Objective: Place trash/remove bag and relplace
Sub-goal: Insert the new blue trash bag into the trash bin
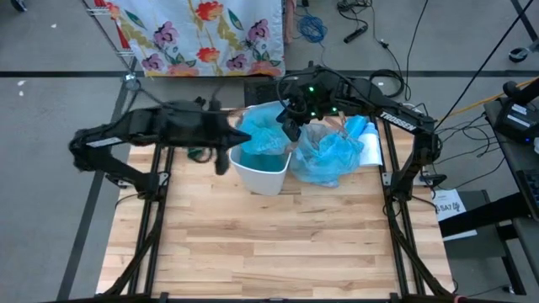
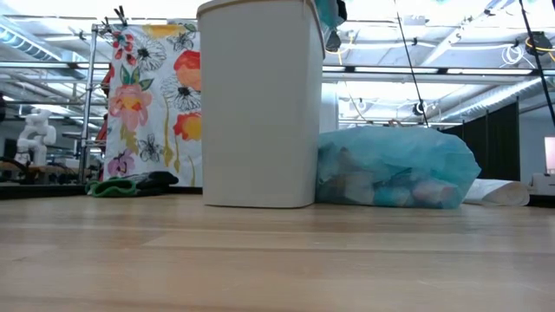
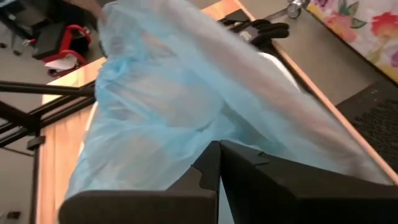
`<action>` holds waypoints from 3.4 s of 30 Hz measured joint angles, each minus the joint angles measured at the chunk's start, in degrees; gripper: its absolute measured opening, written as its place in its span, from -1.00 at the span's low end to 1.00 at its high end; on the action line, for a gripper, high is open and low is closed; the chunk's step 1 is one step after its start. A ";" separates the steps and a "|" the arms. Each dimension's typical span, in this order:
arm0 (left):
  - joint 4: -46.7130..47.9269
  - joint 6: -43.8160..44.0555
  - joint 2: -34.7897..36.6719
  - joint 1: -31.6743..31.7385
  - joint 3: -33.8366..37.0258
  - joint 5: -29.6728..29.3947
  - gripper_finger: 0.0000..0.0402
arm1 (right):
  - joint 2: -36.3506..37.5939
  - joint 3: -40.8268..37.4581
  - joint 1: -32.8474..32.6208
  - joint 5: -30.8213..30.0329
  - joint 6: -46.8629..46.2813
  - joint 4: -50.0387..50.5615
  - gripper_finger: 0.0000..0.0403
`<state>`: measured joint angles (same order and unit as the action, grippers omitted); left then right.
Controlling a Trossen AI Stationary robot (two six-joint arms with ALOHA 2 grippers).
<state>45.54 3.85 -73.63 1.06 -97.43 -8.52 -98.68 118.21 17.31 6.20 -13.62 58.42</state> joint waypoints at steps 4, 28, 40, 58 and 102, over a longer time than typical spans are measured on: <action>8.61 -4.15 -7.63 0.31 -8.82 -5.44 -1.00 | -0.30 0.00 -0.05 2.21 0.83 -0.16 -1.00; 36.81 4.84 -16.49 10.15 -13.88 -9.17 -1.00 | -0.19 0.00 -0.25 -1.90 4.88 20.10 -1.00; 41.37 9.64 -15.47 5.73 -13.89 6.70 -1.00 | -0.17 0.00 7.73 0.34 7.54 12.23 -1.00; 28.67 5.89 -9.50 7.82 -13.89 -0.68 -1.00 | 4.71 0.00 8.41 9.22 3.45 11.25 -1.00; 20.82 -5.59 -17.22 20.18 -12.44 -2.64 -1.00 | -2.63 -0.08 4.45 -5.02 -6.94 13.23 -1.00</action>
<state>66.36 -1.74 -90.85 21.24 -109.87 -11.16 -101.31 118.14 21.76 1.18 -20.57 71.65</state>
